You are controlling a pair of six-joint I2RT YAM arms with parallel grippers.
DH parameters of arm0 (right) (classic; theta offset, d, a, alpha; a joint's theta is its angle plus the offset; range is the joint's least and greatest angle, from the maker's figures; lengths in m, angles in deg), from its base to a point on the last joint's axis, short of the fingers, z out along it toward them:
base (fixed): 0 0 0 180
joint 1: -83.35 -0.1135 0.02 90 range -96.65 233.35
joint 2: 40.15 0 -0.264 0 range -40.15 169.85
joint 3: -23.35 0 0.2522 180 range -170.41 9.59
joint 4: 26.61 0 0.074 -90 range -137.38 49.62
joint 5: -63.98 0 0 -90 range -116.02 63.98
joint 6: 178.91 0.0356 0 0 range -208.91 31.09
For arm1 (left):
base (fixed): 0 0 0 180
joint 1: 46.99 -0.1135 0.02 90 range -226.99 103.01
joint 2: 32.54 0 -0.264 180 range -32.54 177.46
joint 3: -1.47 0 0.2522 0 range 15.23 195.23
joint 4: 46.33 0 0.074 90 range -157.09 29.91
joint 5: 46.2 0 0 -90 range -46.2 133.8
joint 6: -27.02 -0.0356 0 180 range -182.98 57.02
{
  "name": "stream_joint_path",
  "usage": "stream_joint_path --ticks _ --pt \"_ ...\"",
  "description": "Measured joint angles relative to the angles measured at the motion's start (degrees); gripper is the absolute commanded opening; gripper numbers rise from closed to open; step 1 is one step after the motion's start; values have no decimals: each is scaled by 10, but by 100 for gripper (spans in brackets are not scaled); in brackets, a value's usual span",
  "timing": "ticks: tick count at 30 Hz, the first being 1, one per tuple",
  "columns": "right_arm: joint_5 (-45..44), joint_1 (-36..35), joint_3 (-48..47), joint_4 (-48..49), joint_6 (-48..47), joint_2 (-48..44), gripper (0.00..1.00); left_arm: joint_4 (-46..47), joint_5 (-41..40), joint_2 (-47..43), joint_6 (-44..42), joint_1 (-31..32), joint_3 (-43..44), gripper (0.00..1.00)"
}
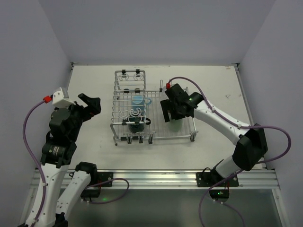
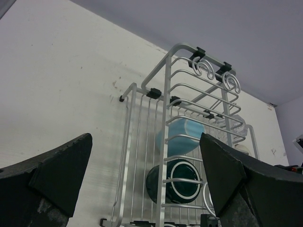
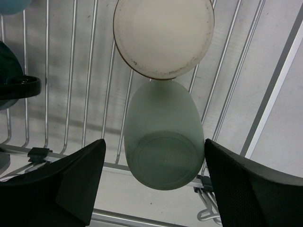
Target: Unload the cups from the dish rack
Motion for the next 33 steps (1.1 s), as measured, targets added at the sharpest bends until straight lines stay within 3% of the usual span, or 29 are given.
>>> stream_joint_path --ticks 9,13,15,16,19,20,23,28,33 --pt "-12 -12 3 -5 10 14 77 0 0 0 -4 0 -2 100" --pt "-24 -12 3 -8 14 14 62 0 0 0 -5 0 -2 100" --pt "-26 -12 3 -8 16 14 49 0 0 1 -5 0 -2 100" --pt "-26 -12 3 -8 17 14 35 0 1 1 -5 0 -2 100" --pt "-30 -12 3 -8 21 14 19 0 5 5 -5 0 -2 98" --pt "-30 -12 3 -8 22 14 10 0 7 7 -7 0 -2 98" --pt "-30 -12 3 -8 25 14 0 -1 24 16 -14 0 2 97" --pt "-28 -12 3 -10 31 -15 0 -1 77 23 -25 0 35 97" --pt "-24 -12 2 -12 39 -104 0 20 161 26 -31 0 75 96"
